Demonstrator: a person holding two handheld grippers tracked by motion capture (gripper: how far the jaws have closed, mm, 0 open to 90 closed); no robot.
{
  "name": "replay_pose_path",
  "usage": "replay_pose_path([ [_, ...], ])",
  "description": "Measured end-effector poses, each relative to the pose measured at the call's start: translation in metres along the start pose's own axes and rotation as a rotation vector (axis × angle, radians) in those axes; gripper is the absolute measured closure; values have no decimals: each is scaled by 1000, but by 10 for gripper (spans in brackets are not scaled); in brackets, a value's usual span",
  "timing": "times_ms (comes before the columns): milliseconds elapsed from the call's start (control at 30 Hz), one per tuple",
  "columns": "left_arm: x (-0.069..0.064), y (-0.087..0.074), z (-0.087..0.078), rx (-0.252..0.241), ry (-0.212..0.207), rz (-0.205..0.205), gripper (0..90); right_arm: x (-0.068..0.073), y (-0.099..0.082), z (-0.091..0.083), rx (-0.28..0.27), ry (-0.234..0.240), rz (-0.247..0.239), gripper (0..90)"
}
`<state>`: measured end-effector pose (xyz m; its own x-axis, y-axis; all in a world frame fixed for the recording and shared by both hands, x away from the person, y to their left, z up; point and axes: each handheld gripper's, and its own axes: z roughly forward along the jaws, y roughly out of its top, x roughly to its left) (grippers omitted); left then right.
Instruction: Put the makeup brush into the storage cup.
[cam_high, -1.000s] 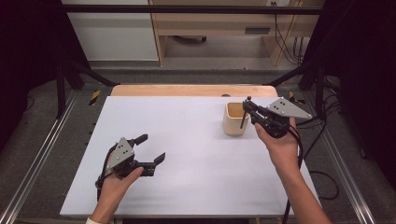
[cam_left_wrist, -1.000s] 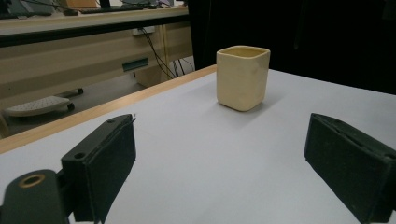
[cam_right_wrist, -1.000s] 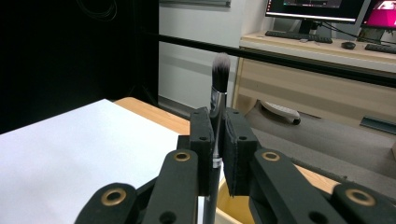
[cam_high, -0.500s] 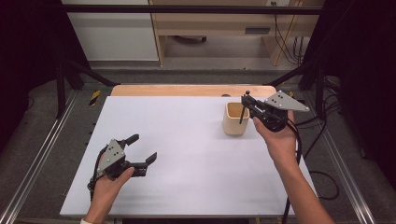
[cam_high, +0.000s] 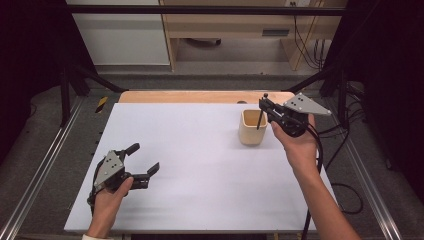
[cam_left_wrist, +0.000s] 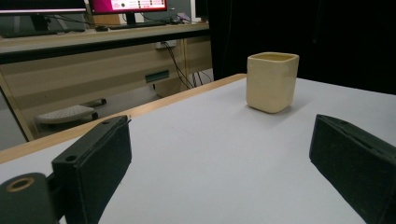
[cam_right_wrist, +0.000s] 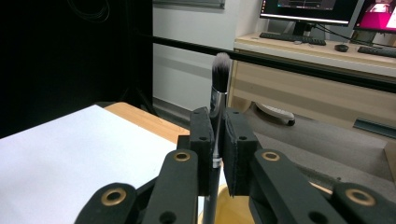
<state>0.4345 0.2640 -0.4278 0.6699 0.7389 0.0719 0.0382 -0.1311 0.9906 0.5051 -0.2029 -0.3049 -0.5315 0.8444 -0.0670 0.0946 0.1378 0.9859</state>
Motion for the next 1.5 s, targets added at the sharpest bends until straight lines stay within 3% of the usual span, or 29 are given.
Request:
replay_pose_path([
  [200,8,-6,-6,-30,3,-8,50,-2,3,4,-3,-10,1,836],
  [533,18,-17,-13,-34,10,-35,48,-7,1,16,-12,-32,9,835],
  [1067,13,-21,-9,-21,-21,-20,47,-19,-6,30,-16,-75,35,835],
  [1500,14,-22,-11,-37,-36,-25,41,-30,-16,48,-5,-110,67,835],
])
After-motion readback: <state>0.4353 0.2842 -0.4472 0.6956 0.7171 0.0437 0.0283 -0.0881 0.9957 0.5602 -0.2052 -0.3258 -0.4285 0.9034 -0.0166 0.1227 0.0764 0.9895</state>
